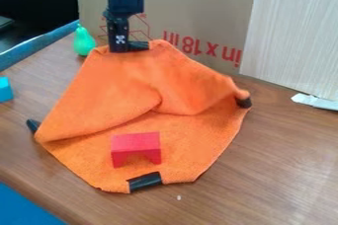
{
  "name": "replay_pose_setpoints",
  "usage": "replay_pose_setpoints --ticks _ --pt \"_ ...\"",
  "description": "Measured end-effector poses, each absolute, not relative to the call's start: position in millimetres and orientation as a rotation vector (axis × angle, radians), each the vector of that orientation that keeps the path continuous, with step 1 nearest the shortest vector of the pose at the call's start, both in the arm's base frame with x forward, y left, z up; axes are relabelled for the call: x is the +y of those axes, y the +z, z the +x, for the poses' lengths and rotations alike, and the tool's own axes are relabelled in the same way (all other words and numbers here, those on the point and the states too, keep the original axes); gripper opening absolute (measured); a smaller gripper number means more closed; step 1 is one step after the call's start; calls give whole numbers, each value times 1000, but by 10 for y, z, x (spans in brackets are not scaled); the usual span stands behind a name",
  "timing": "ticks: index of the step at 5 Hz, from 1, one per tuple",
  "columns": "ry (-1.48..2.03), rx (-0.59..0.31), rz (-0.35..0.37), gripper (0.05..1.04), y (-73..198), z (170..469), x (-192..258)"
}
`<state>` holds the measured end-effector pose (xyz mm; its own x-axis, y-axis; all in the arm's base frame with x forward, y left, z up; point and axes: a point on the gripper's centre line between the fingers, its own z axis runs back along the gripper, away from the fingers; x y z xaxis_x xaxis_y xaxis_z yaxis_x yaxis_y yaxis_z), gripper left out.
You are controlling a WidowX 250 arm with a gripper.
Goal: Unfold the cloth from top
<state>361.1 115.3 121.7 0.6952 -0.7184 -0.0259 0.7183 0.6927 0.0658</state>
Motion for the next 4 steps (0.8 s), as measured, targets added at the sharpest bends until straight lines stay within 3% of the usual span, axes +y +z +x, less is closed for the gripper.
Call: replay_pose_setpoints --ticks 2,4 --pt "-732 -8 84 55 1139 3953 1445" --pt "-704 53 107 55 825 4141 1658"
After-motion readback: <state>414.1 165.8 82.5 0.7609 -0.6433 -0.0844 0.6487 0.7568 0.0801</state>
